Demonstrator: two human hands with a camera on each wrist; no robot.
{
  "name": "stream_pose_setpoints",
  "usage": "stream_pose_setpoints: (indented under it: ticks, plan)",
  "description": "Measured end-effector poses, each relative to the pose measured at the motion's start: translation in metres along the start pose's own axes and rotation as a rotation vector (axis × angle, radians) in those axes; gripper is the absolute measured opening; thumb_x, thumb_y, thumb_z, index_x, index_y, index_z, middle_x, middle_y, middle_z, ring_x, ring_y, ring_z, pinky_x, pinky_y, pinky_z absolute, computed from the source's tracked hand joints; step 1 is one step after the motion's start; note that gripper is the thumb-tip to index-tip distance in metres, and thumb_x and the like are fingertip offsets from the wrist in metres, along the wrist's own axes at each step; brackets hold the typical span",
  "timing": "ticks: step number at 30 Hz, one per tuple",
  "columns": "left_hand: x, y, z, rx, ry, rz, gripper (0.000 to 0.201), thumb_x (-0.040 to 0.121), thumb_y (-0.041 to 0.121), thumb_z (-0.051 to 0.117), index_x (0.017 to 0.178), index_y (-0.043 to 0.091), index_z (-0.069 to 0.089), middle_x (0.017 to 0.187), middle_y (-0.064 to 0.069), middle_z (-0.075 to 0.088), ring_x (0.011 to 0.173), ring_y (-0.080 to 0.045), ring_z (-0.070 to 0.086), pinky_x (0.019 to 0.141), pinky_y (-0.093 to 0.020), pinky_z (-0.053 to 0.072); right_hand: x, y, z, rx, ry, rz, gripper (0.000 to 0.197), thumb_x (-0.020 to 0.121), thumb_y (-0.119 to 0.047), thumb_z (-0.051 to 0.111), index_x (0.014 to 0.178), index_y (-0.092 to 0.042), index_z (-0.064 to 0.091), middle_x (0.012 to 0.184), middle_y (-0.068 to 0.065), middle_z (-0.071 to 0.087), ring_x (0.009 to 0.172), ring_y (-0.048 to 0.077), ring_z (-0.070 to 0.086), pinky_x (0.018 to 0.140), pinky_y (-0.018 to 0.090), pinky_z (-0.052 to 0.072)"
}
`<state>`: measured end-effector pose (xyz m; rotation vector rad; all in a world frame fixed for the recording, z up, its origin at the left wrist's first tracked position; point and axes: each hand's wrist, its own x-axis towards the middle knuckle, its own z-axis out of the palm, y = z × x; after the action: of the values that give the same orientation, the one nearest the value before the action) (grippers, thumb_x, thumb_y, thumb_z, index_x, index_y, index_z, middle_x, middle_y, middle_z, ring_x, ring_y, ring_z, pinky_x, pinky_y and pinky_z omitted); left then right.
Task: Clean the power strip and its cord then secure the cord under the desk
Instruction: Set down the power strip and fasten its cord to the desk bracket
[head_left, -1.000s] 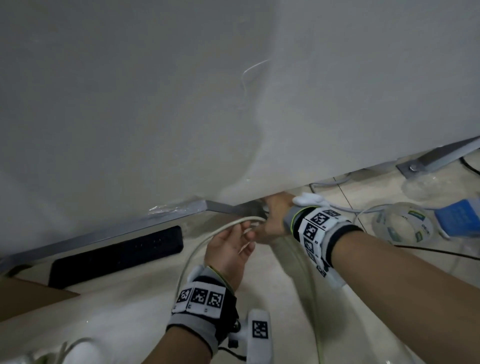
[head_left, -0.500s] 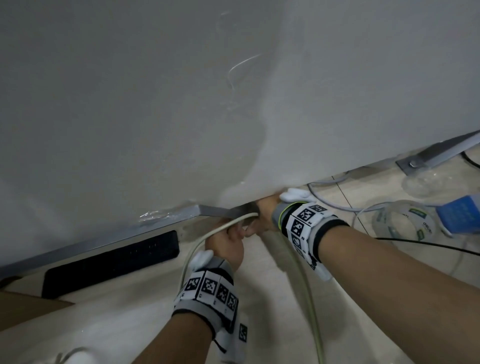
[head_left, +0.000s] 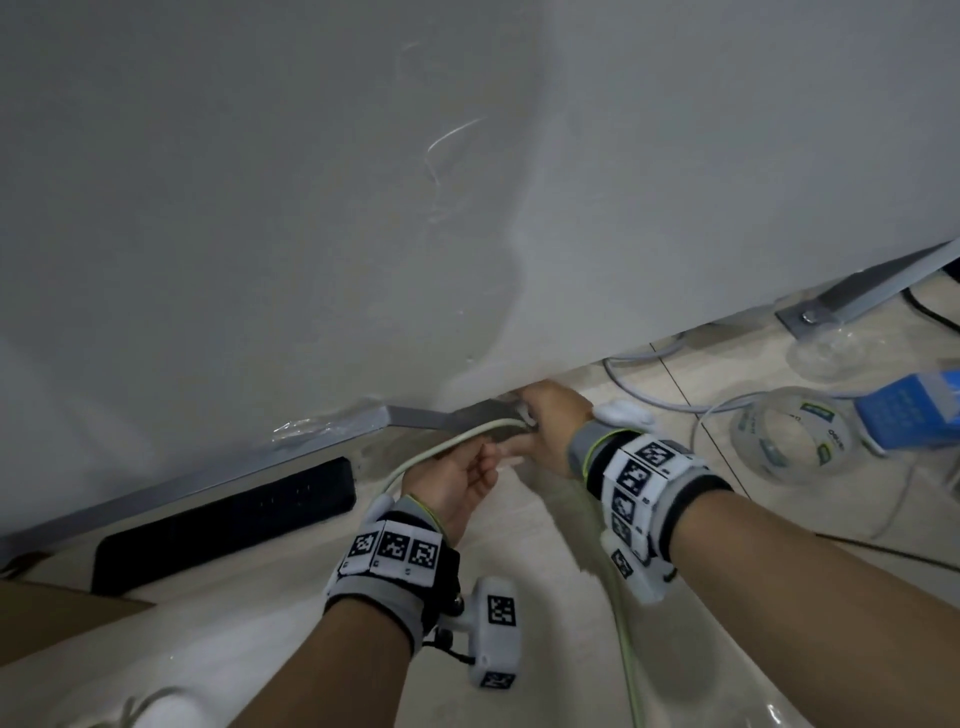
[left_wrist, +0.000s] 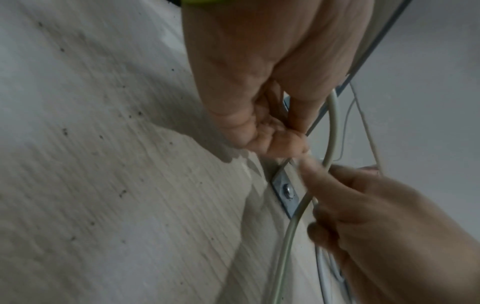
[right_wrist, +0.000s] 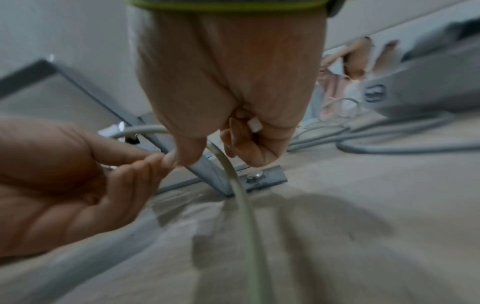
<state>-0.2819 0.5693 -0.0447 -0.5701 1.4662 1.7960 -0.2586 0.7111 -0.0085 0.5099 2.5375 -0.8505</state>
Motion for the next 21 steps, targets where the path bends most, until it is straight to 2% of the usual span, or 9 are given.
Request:
stream_pose_setpoints:
  ticks: [3,6,8,10,13,15,17,19,21]
  plan:
    - [0.001,-0.001,-0.002,-0.011,-0.020,-0.026,0.018,0.093,0.013,0.057,0.079,0.005,0.065,0.060,0.000,0.064,0.054,-0.007,0.058,0.052,-0.016,0.053,-0.021,0.013,0.011,0.136,0.109,-0.034,0.019,0.097,-0.026,0.050,0.101,-0.012,0.062,0.101,0.011,0.062,0.095,0.032,0.059,0.071,0.029,0.041]
    - [-0.004,-0.005,0.002,0.003,-0.042,-0.044,0.017,0.092,0.015,0.058,0.080,0.006,0.066,0.061,0.000,0.064,0.055,-0.008,0.059,0.055,-0.019,0.054,-0.030,0.017,0.019,0.336,0.183,0.104,0.027,0.100,-0.026,0.039,0.086,-0.013,0.058,0.084,0.006,0.058,0.080,0.028,0.054,0.066,0.031,0.038]
    - [-0.007,-0.008,0.006,0.004,-0.033,-0.047,0.016,0.091,0.012,0.059,0.078,0.007,0.066,0.058,0.001,0.061,0.055,-0.009,0.056,0.053,-0.019,0.053,-0.031,0.020,0.021,0.527,0.217,0.210,0.030,0.096,-0.031,0.047,0.081,-0.013,0.066,0.069,0.006,0.059,0.070,0.028,0.055,0.064,0.034,0.045]
    - [-0.007,-0.008,0.008,-0.002,-0.022,-0.049,0.018,0.090,0.011,0.060,0.074,0.008,0.065,0.056,0.002,0.058,0.054,-0.008,0.054,0.050,-0.018,0.052,-0.031,0.023,0.024,0.687,0.286,0.279,0.028,0.086,-0.032,0.059,0.070,-0.012,0.071,0.059,0.008,0.064,0.063,0.030,0.061,0.069,0.041,0.056]
    - [-0.005,-0.008,0.008,-0.003,-0.024,-0.054,0.019,0.090,0.011,0.060,0.073,0.007,0.067,0.057,0.000,0.060,0.049,-0.007,0.057,0.049,-0.018,0.052,-0.036,0.021,0.026,0.822,0.314,0.322,0.014,0.077,-0.024,0.068,0.067,-0.017,0.073,0.063,0.005,0.071,0.068,0.028,0.070,0.073,0.043,0.059]
    - [-0.003,-0.008,0.007,-0.010,-0.043,-0.061,0.019,0.090,0.009,0.060,0.072,0.007,0.066,0.057,-0.001,0.062,0.048,-0.007,0.059,0.049,-0.019,0.052,-0.038,0.020,0.026,0.926,0.248,0.352,0.021,0.080,-0.017,0.071,0.062,-0.007,0.070,0.063,0.008,0.071,0.063,0.025,0.069,0.073,0.045,0.060]
    - [-0.002,-0.009,0.007,-0.018,-0.063,-0.066,0.021,0.090,0.009,0.061,0.070,0.007,0.067,0.057,-0.001,0.063,0.048,-0.007,0.059,0.049,-0.018,0.052,-0.040,0.015,0.026,1.038,0.135,0.363,0.022,0.084,-0.012,0.071,0.063,-0.006,0.065,0.058,0.010,0.065,0.051,0.023,0.061,0.060,0.040,0.060]
    - [-0.001,-0.010,0.007,-0.026,-0.098,-0.076,0.019,0.090,0.010,0.061,0.071,0.008,0.067,0.059,-0.001,0.063,0.050,-0.007,0.060,0.050,-0.017,0.052,-0.040,0.012,0.027,1.053,0.102,0.364,0.023,0.085,-0.012,0.070,0.065,-0.005,0.063,0.052,0.008,0.061,0.042,0.020,0.055,0.046,0.029,0.055]
    - [0.000,-0.012,0.006,-0.037,-0.139,-0.086,0.016,0.091,0.012,0.060,0.076,0.008,0.067,0.061,-0.001,0.064,0.052,-0.006,0.061,0.050,-0.017,0.052,-0.038,0.011,0.030,1.115,0.097,0.360,0.021,0.087,-0.011,0.068,0.069,-0.002,0.064,0.054,0.010,0.061,0.042,0.018,0.057,0.043,0.024,0.051]
